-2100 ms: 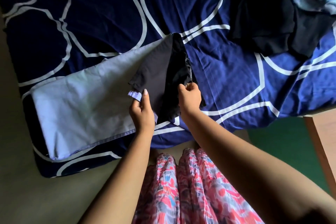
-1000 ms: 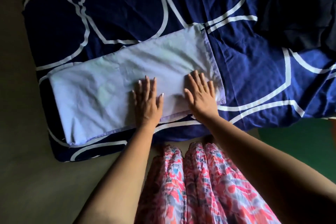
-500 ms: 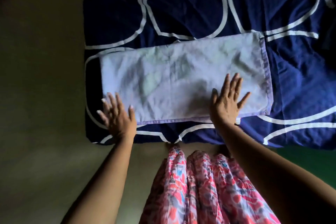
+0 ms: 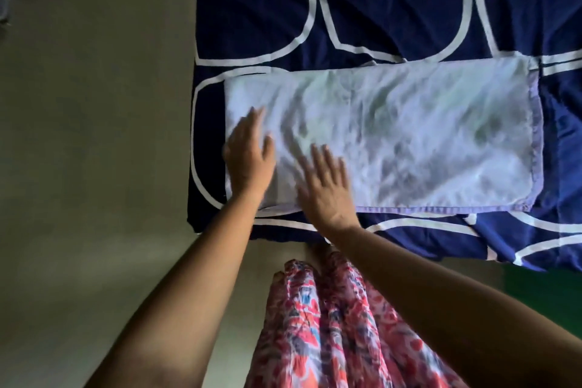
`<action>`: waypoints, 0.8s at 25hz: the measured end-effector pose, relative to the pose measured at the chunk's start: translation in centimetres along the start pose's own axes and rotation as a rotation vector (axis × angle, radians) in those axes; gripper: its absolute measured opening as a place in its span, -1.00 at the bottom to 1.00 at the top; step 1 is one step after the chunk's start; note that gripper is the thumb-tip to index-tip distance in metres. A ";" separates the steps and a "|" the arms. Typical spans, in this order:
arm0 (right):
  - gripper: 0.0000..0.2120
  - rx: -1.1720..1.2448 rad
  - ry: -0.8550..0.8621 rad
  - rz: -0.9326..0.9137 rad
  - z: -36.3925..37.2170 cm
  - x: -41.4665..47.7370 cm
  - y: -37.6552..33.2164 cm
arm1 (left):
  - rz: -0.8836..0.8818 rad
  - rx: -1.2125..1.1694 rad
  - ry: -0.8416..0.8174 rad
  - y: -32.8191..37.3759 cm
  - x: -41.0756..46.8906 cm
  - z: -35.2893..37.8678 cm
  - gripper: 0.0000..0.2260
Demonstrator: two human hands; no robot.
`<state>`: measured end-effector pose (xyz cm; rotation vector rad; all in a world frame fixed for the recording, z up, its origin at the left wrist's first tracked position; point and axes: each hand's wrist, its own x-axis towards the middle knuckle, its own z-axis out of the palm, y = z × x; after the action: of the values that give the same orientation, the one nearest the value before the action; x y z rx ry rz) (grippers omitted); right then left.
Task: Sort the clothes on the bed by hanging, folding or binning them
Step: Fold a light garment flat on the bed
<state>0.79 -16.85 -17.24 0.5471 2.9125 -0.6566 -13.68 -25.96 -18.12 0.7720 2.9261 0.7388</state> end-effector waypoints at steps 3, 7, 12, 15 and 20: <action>-0.54 0.015 0.036 -0.441 1.0 0.5 -4.1 | -0.421 -0.199 0.046 -3.1 5.3 -1.5 -0.51; -0.42 0.008 -0.311 -0.297 0.1 2.4 -10.5 | -0.839 -0.373 -0.100 -4.7 10.7 -1.7 -0.52; -0.45 -0.151 -0.452 -0.215 0.6 4.5 -11.1 | -0.748 -0.390 -0.201 -5.0 12.9 -2.0 -0.76; -0.55 -0.121 -0.455 -0.206 0.2 4.6 -11.5 | -0.761 -0.437 -0.218 -4.5 13.2 -1.9 -0.88; -0.71 0.009 -0.321 -0.141 -0.5 4.2 -11.4 | -0.745 -0.504 -0.219 -4.4 14.0 -2.4 -0.77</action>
<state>-7.34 -24.91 -13.02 0.2136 2.6616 -0.7009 -28.30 -23.74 -16.65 -0.2547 2.3619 1.1114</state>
